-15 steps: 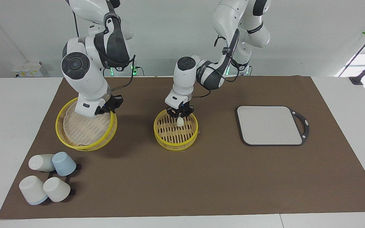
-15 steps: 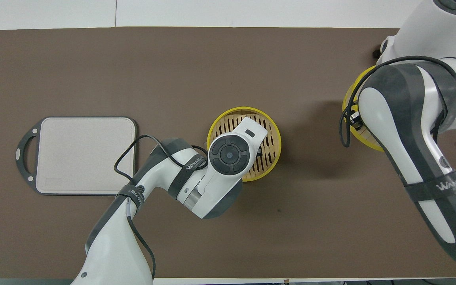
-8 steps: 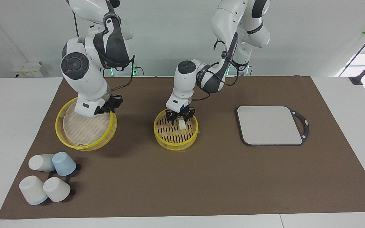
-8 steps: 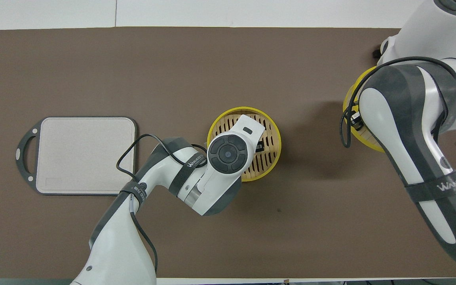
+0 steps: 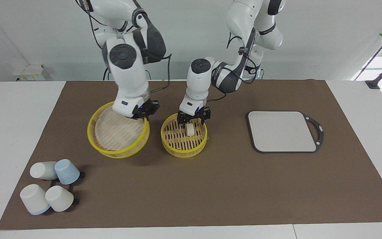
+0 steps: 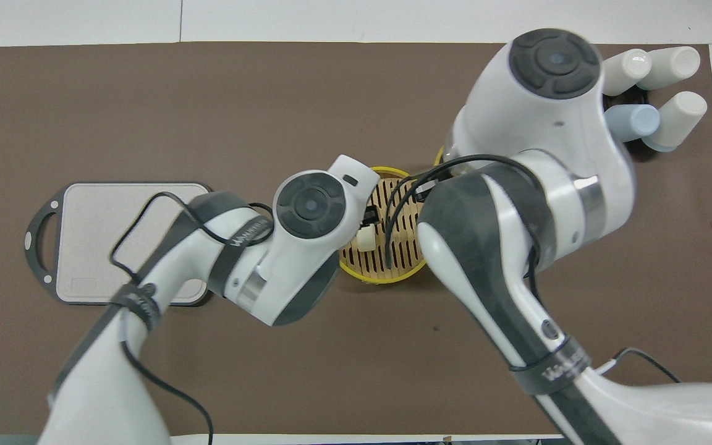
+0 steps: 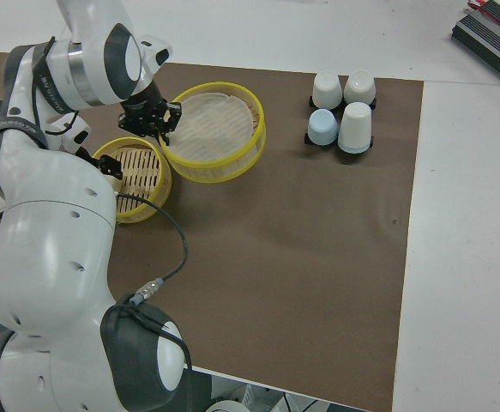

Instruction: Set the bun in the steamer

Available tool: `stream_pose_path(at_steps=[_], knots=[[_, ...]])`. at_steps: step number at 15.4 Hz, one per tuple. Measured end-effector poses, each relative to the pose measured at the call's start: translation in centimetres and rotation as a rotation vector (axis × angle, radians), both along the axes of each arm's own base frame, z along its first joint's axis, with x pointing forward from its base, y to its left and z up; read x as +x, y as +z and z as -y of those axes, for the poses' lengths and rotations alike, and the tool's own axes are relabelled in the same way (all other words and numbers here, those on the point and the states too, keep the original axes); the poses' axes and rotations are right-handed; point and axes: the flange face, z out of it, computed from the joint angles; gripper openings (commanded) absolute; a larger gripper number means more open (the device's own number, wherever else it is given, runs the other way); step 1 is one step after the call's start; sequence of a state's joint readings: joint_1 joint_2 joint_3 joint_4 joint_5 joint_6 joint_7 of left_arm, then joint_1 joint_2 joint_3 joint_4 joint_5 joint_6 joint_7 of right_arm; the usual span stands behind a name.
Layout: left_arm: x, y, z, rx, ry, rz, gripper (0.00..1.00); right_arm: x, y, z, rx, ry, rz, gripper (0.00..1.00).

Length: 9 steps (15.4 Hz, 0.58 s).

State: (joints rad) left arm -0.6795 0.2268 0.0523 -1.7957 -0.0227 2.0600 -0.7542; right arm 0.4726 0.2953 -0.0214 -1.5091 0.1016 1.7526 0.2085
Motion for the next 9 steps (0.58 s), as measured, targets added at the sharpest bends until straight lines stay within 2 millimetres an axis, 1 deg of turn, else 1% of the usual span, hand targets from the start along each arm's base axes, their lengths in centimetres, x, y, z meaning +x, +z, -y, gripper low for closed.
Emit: stream_pose_path(at_steps=[1,2,3,4,5,6,7,8,9], knots=[[1.6,3.8,-4.9,0.010,-0.018,-0.015,1.00,-0.8,-0.4,-2.6,0.012,-0.029,0.016,0.00],[2.9,7.7,-10.9,0.011,-0.028,-0.020,1.00,-1.3,-1.0,-4.3,0.019,-0.045,0.026,0.00],[3.6,11.2,-17.1,0.008,-0.032,-0.018,1.00,-1.5,-1.6,-5.1,0.020,-0.054,0.029,0.00],[3.6,13.9,-22.6,0.005,-0.044,-0.016,1.00,-1.3,-2.0,-5.2,0.020,-0.059,0.031,0.00],[3.3,15.9,-27.4,0.004,-0.067,-0.016,1.00,-1.1,-2.2,-5.0,0.019,-0.065,0.031,0.00],[3.0,17.2,-31.1,0.003,-0.096,-0.016,1.00,-1.0,-2.3,-5.0,0.019,-0.068,0.031,0.00],[2.9,17.9,-33.9,0.004,-0.122,-0.017,1.00,-1.2,-2.5,-5.6,0.022,-0.078,0.036,0.00],[3.0,18.2,-36.1,0.004,-0.147,-0.019,1.00,-1.7,-2.7,-7.0,0.030,-0.101,0.049,0.00],[3.0,18.2,-37.4,0.004,-0.169,-0.023,1.00,-2.4,-3.3,-9.0,0.039,-0.123,0.062,0.00]])
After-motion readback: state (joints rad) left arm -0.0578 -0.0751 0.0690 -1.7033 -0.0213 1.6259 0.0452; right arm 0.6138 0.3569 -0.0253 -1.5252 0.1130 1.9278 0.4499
